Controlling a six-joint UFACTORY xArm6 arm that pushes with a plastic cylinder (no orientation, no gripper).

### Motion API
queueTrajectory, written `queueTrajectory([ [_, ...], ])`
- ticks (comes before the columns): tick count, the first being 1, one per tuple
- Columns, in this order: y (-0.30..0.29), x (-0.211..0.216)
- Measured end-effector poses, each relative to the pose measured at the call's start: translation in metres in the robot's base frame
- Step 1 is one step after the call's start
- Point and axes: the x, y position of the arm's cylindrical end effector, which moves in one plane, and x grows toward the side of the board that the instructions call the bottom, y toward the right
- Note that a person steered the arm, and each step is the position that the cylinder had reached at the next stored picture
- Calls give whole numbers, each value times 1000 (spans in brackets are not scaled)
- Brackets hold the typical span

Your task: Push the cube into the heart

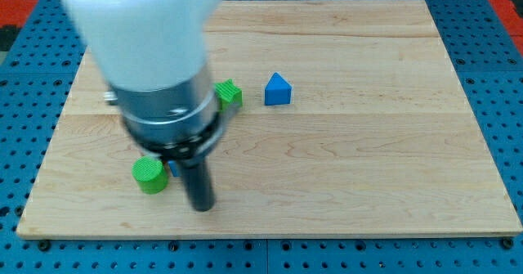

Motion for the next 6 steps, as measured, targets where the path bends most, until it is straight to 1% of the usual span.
queueTrajectory([
  [1, -9, -35],
  [3, -69, -37],
  [4, -30, -83],
  [5, -61, -111],
  [6, -76, -133],
])
